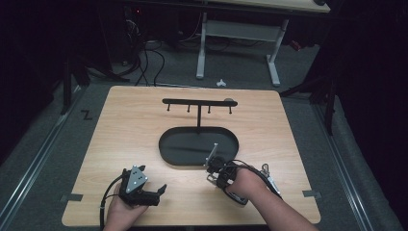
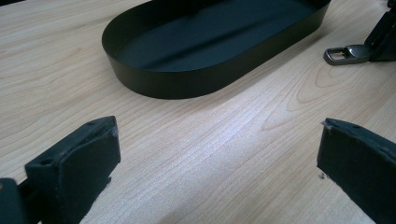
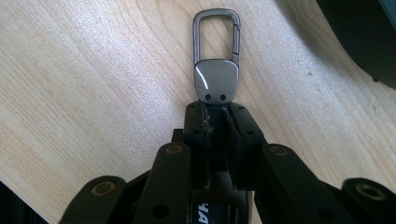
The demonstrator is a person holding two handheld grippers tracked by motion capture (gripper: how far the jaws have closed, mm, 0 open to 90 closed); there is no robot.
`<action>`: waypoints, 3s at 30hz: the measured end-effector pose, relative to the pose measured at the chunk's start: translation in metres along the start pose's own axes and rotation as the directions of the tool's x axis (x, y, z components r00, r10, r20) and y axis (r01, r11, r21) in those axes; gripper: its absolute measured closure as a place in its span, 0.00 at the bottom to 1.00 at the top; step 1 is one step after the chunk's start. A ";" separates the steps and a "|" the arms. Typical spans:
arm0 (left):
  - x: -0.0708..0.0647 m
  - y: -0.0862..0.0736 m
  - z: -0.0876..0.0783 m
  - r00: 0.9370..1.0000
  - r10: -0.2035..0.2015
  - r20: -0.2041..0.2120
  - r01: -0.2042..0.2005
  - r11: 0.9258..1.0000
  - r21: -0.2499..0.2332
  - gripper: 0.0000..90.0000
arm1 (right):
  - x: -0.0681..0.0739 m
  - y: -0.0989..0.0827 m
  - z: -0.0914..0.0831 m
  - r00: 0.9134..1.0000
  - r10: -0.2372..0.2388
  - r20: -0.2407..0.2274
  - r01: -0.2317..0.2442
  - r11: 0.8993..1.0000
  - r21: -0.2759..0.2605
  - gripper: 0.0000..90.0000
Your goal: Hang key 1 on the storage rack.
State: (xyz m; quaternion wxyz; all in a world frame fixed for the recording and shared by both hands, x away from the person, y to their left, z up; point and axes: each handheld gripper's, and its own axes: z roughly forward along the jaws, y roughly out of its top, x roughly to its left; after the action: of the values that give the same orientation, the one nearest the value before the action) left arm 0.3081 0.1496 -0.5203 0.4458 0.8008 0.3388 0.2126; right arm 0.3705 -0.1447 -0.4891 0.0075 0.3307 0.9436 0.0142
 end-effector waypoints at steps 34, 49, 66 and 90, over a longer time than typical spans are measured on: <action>-0.003 0.000 -0.001 1.000 0.004 0.016 -0.004 1.000 -0.018 0.00 | -0.013 -0.024 -0.061 0.998 0.069 -0.005 -0.069 0.991 -0.112 0.89; 0.003 -0.010 -0.017 1.000 -0.014 -0.024 0.014 1.000 -0.027 0.00 | -0.027 -0.033 -0.091 0.995 0.096 0.005 -0.093 0.979 -0.181 0.89; 0.006 -0.021 -0.036 0.998 -0.024 -0.060 0.023 1.000 -0.016 0.00 | -0.041 -0.018 -0.112 0.995 0.104 0.001 -0.101 0.965 -0.241 0.89; 0.004 -0.016 -0.028 0.999 -0.008 -0.033 0.007 1.000 -0.020 0.00 | -0.062 0.024 -0.149 0.988 0.154 0.022 -0.140 0.939 -0.315 0.89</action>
State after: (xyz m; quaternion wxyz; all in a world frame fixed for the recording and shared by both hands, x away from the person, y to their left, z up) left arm 0.2873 0.1746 -0.5192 0.4489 0.7913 0.3471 0.2277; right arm 0.4302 -0.1683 -0.3393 0.0804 0.3952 0.9017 0.1561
